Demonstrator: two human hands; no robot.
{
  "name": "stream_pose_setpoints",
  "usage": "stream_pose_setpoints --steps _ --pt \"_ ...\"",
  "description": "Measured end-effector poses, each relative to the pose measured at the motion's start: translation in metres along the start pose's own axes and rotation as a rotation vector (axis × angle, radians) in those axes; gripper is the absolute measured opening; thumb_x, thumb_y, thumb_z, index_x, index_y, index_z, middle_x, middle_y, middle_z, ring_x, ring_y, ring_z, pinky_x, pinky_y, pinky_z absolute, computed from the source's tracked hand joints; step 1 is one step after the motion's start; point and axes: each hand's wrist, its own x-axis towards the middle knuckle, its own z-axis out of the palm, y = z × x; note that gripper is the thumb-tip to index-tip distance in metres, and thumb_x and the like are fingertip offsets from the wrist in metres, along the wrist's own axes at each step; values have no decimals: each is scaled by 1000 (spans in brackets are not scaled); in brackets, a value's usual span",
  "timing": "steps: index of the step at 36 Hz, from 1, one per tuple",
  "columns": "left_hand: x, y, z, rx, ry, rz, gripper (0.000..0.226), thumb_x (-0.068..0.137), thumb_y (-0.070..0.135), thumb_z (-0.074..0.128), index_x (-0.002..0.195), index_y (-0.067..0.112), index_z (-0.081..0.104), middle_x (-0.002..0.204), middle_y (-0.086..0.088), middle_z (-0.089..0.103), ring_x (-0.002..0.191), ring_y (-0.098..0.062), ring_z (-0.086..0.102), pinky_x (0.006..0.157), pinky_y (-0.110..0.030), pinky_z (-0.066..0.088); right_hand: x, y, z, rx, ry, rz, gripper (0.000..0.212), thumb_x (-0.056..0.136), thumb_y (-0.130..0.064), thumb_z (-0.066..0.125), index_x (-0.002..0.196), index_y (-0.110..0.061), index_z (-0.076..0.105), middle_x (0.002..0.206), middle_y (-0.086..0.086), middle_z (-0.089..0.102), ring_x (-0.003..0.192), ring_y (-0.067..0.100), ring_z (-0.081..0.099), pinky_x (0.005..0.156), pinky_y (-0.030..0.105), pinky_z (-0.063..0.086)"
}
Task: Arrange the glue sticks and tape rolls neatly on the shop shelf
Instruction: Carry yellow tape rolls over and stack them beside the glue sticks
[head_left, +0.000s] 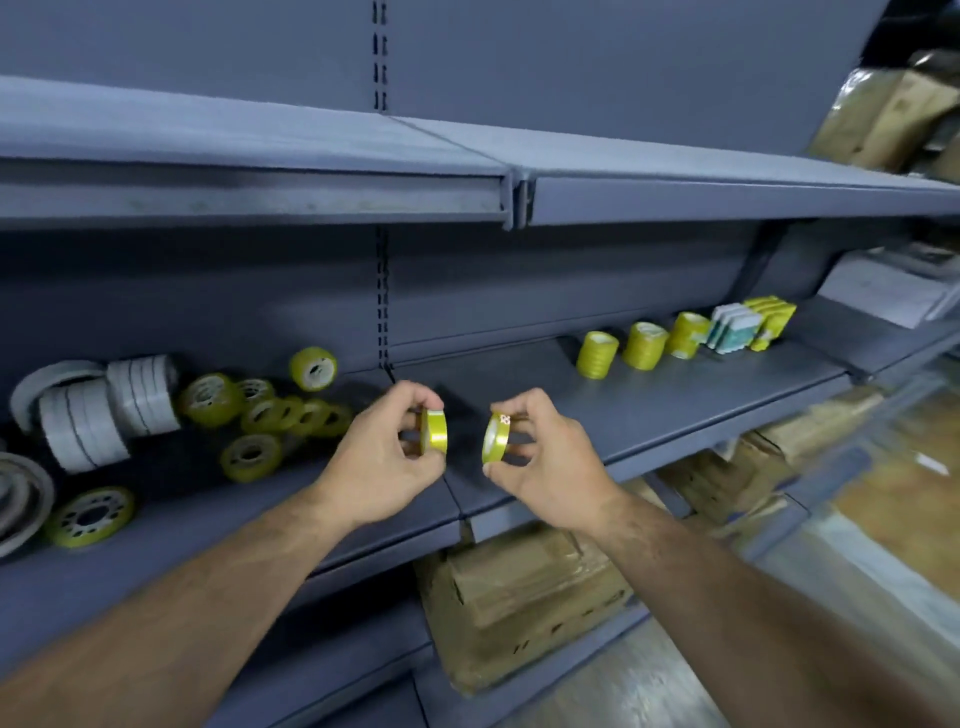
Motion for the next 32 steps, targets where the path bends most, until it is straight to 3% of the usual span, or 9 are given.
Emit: stream_pose_setpoints --steps 4,6,9,12,15,22,28,30,32 --pt "22 18 51 194 -5 88 46 71 16 63 111 39 65 113 16 61 101 -6 61 90 -33 53 -8 35 -41 -10 87 19 49 80 -18 79 119 -30 52 112 -9 60 94 12 67 89 36 56" --pt "38 31 81 307 -15 103 47 75 20 62 120 34 67 121 16 60 111 -6 57 101 -29 45 -9 57 -67 -8 125 28 51 80 -20 80 124 -29 57 115 -6 59 101 13 64 93 36 54" --pt "60 55 128 379 -4 33 47 80 24 61 125 35 66 128 13 58 118 -8 54 108 -28 39 -9 88 -113 5 175 99 51 82 -24 80 130 -25 61 116 -4 61 103 9 60 96 25 47" --pt "77 77 174 407 -18 -19 53 75 35 56 126 37 65 126 11 57 118 -10 55 107 -26 39 -10 118 -159 60 203 173 52 83 -30 81 130 -27 61 117 -4 65 103 8 59 88 19 45" --pt "91 94 211 442 -32 -35 60 70 41 51 129 36 63 123 9 59 116 -12 56 101 -22 38 -12 145 -197 134 226 209 54 81 -29 82 131 -22 63 114 -4 69 102 6 64 75 4 41" --pt "128 116 272 439 -7 -81 52 75 34 69 127 28 65 126 9 63 114 -11 59 98 -23 42 -6 201 -252 200 226 273 58 76 -35 85 129 -26 64 114 -6 71 105 9 67 91 23 51" --pt "168 123 304 436 -33 -36 53 73 39 72 123 26 67 114 9 65 107 -9 58 89 -15 35 13 232 -273 186 239 284 78 54 -63 73 126 -31 65 114 -10 70 104 7 66 98 35 53" --pt "187 123 312 457 -30 6 57 65 51 64 117 27 70 108 7 65 103 -11 58 88 -16 36 22 242 -279 176 248 285 78 55 -61 73 126 -29 65 114 -9 70 104 8 66 98 36 53" --pt "207 122 320 470 -12 42 47 65 52 62 103 26 72 97 6 66 95 -13 59 85 -22 42 32 250 -287 145 252 292 70 62 -54 77 126 -29 65 113 -9 70 104 8 66 98 36 53"
